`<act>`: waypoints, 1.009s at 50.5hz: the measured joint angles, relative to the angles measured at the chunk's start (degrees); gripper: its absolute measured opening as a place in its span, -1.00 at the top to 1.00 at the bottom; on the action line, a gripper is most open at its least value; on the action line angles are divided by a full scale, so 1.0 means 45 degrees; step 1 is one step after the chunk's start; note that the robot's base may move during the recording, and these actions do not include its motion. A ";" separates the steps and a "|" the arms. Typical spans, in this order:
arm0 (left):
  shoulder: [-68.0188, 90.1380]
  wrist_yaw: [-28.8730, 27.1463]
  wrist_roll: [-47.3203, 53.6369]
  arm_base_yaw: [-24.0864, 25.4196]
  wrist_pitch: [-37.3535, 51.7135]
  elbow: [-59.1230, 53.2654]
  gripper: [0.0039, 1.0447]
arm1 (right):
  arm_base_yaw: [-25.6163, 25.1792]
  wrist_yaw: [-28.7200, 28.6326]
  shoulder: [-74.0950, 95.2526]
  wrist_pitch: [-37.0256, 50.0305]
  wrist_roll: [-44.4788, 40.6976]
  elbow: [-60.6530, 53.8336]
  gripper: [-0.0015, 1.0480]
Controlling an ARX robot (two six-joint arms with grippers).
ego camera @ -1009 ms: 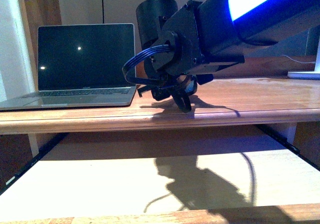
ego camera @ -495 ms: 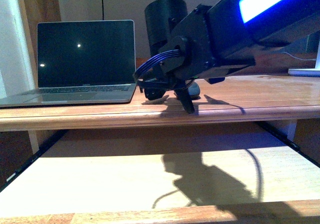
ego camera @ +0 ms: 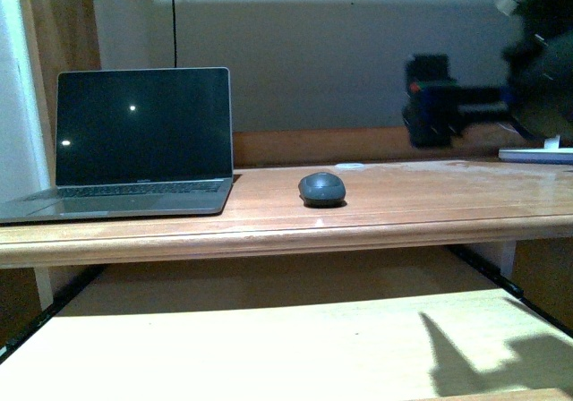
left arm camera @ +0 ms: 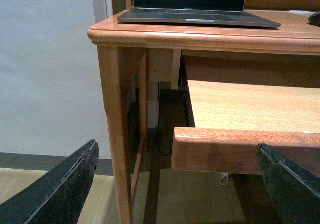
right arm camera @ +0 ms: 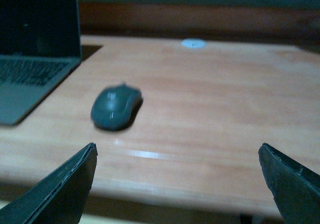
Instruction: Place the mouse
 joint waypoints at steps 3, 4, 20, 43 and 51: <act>0.0000 0.0000 0.0000 0.0000 0.0000 0.0000 -0.86 | -0.0670 -0.1180 -0.1005 0.0199 -0.0019 -0.1598 -0.86; 0.0000 0.0000 0.0000 0.0000 0.0000 0.0000 -0.86 | -0.0918 -0.1695 -0.1316 0.0233 -0.0058 -0.2084 -0.86; 0.0000 0.0000 0.0000 0.0000 0.0000 0.0000 -0.86 | -0.4303 -0.7767 -0.5416 -0.0748 -0.1268 -0.7305 -0.86; 0.0000 0.0000 0.0000 0.0000 0.0000 0.0000 -0.86 | 0.0699 -0.4609 -0.3779 0.1020 -0.3123 -0.8699 -0.86; 0.0000 0.0000 0.0000 0.0000 0.0000 0.0000 -0.86 | 0.1826 -0.3808 -0.2254 0.2142 -0.3109 -0.8558 -0.86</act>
